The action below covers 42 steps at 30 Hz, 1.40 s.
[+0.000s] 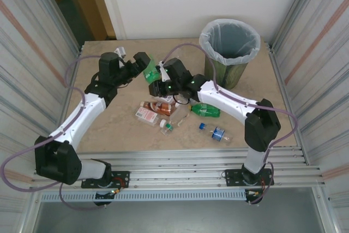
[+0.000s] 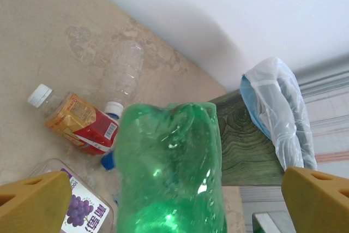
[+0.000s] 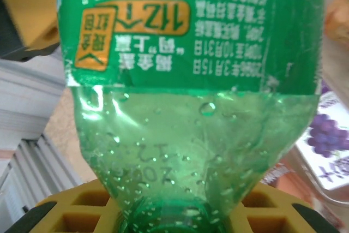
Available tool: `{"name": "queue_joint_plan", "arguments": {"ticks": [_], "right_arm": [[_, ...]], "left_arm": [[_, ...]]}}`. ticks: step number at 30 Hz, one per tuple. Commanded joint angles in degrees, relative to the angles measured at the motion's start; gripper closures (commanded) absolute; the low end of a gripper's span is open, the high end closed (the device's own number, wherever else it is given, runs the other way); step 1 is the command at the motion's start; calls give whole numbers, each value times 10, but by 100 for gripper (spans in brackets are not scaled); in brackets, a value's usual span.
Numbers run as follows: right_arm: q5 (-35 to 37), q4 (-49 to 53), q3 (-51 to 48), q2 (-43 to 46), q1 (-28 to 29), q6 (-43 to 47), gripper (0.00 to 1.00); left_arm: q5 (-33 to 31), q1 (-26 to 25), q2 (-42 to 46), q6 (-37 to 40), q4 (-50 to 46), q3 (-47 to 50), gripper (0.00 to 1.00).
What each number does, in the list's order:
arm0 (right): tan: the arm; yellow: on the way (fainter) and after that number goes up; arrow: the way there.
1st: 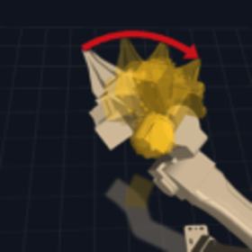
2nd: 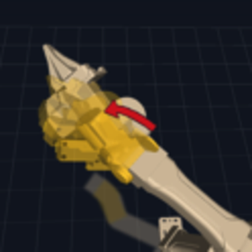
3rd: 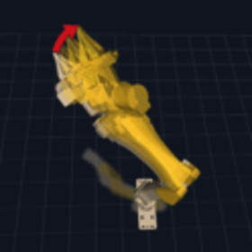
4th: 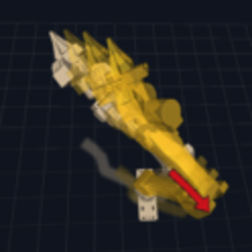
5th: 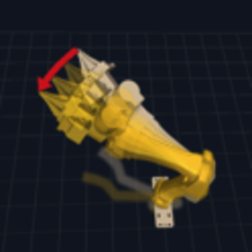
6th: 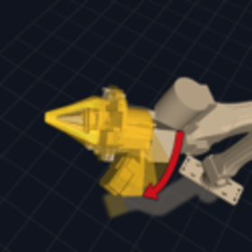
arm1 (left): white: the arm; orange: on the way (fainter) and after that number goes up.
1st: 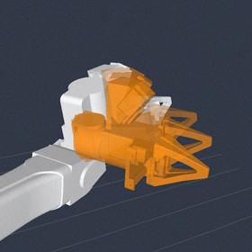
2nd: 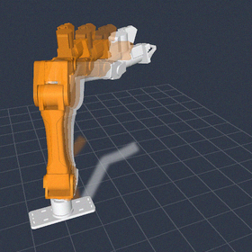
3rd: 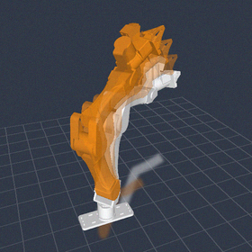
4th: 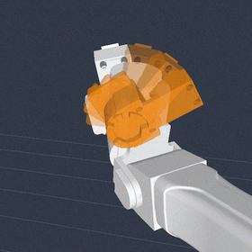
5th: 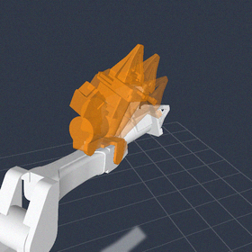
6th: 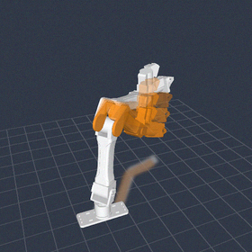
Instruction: Put the plastic bottles in the bin
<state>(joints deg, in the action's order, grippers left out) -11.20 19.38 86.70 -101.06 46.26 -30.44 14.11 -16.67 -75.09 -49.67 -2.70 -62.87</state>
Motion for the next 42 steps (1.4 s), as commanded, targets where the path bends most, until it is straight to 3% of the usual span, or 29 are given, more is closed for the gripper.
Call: {"name": "queue_joint_plan", "arguments": {"ticks": [1,10,17,27,36,42], "right_arm": [[59,41,12,53,-11,8,100],[166,155,56,139,-66,49,100],[193,246,109,173,-170,65,100],[159,341,203,108,-294,95,100],[149,385,287,27,-327,114,99],[169,406,322,-11,-334,124,90]], "left_arm": [[-2,-1,40,37,12,-19,1],[-71,0,82,95,10,16,1],[-57,1,63,115,11,15,1],[-35,1,20,113,-1,-1,1],[-40,1,3,124,-17,-8,1],[-43,1,-9,132,-27,-15,1]]}}
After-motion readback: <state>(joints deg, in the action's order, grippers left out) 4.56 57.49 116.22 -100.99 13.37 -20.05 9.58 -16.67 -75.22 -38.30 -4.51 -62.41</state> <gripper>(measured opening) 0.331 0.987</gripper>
